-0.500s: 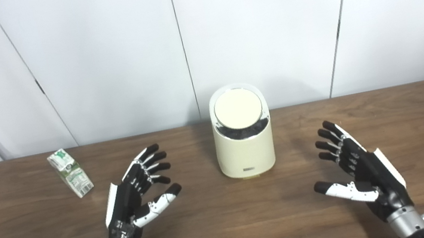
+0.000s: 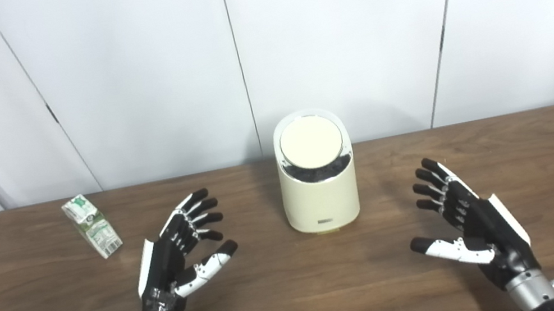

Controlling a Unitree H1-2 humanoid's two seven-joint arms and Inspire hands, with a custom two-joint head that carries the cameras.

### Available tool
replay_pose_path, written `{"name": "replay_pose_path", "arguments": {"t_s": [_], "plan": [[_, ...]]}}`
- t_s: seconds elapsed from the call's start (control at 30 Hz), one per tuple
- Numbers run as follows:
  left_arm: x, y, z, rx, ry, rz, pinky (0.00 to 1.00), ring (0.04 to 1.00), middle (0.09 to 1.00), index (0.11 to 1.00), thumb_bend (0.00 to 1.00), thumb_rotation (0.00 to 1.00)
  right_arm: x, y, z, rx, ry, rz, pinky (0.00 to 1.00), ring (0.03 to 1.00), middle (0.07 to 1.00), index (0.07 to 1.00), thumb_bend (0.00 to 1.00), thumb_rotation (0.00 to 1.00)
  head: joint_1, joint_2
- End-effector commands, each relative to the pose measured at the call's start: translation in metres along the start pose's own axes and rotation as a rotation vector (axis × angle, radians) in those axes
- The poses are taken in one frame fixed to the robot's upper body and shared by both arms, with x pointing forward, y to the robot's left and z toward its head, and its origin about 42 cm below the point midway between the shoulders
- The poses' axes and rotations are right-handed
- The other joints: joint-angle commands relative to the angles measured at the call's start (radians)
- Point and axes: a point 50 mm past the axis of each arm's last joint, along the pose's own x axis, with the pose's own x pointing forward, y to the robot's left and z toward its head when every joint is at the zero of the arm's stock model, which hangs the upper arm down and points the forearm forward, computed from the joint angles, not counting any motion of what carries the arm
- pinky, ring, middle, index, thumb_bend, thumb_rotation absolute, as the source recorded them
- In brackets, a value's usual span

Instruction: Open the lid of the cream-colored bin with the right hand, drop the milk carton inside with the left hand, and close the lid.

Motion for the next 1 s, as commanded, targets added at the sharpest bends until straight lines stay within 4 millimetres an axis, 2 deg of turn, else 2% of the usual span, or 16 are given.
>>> {"name": "replay_pose_path", "arguments": {"t_s": [0.0,0.23,0.33,0.63,0.83,0.97], "plan": [[-0.024,-0.005,-0.021,-0.015,0.083,0.011,0.58,0.720,0.799,0.869,0.66,0.13,0.009,-0.003,0.014,-0.008,-0.071,-0.003,0.81,0.868,0.912,0.930,0.79,0.27,0.001,0.001],[-0.021,-0.004,-0.025,-0.012,0.081,0.009,0.57,0.708,0.796,0.865,0.67,0.14,0.023,0.005,0.029,-0.034,-0.119,-0.018,0.79,0.874,0.917,0.940,0.75,0.36,-0.009,-0.010],[-0.021,-0.004,-0.025,-0.016,0.076,0.000,0.56,0.706,0.797,0.864,0.67,0.14,0.032,0.009,0.041,-0.058,-0.128,-0.033,0.79,0.868,0.928,0.946,0.73,0.35,-0.009,-0.010],[-0.022,-0.007,-0.025,-0.014,0.083,0.002,0.57,0.714,0.797,0.865,0.68,0.17,0.070,0.013,0.076,-0.119,-0.133,-0.074,0.77,0.880,0.946,0.950,0.78,0.35,-0.008,-0.012],[-0.022,-0.008,-0.025,-0.023,0.086,0.005,0.57,0.720,0.797,0.865,0.68,0.15,0.092,0.016,0.097,-0.150,-0.132,-0.043,0.79,0.900,0.940,0.936,0.77,0.31,-0.007,-0.012],[-0.022,-0.008,-0.025,-0.026,0.084,0.001,0.57,0.718,0.796,0.866,0.67,0.14,0.111,0.017,0.111,-0.196,-0.130,-0.020,0.78,0.904,0.941,0.945,0.78,0.34,-0.007,-0.012]]}}
